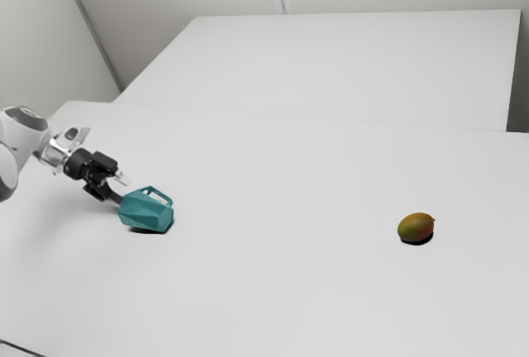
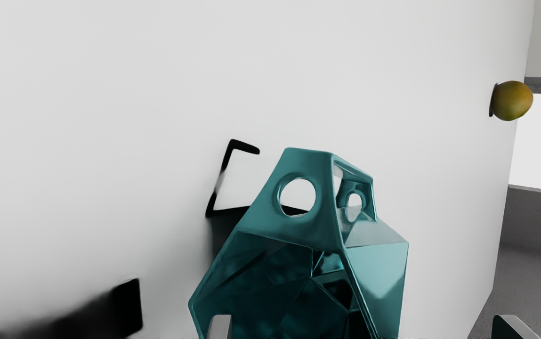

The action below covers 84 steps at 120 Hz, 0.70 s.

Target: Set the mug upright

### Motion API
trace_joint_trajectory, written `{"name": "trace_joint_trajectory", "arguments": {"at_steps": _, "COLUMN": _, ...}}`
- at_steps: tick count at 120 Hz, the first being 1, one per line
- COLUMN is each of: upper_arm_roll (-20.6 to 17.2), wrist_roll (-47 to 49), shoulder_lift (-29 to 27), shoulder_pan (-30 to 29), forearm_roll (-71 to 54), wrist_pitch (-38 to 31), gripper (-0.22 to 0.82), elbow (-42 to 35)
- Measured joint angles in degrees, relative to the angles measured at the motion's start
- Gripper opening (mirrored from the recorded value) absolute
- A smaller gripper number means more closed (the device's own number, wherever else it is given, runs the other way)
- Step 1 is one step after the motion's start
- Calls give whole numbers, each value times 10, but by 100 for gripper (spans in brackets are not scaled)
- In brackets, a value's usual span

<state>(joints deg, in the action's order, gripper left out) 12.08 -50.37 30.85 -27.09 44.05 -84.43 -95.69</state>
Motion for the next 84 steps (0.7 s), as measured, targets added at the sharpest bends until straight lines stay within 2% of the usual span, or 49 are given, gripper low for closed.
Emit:
{"name": "trace_joint_trajectory", "arguments": {"at_steps": 46, "upper_arm_roll": -7, "wrist_roll": -80, "shoulder_lift": -15, "shoulder_pan": 7, "forearm_roll": 15, "wrist_pitch": 6, "gripper": 60, "elbow": -40}}
{"name": "trace_joint_trajectory", "arguments": {"at_steps": 72, "upper_arm_roll": -9, "wrist_roll": -105, "shoulder_lift": -30, "shoulder_pan": 16, "forearm_roll": 43, "wrist_pitch": 3, "gripper": 60, "elbow": -87}}
{"name": "trace_joint_trajectory", "arguments": {"at_steps": 77, "upper_arm_roll": -9, "wrist_roll": -108, "shoulder_lift": -33, "shoulder_pan": 17, "forearm_roll": 47, "wrist_pitch": 1, "gripper": 56, "elbow": -92}}
{"name": "trace_joint_trajectory", "arguments": {"at_steps": 84, "upper_arm_roll": -8, "wrist_roll": -112, "shoulder_lift": -35, "shoulder_pan": 18, "forearm_roll": 50, "wrist_pitch": -1, "gripper": 43, "elbow": -96}}
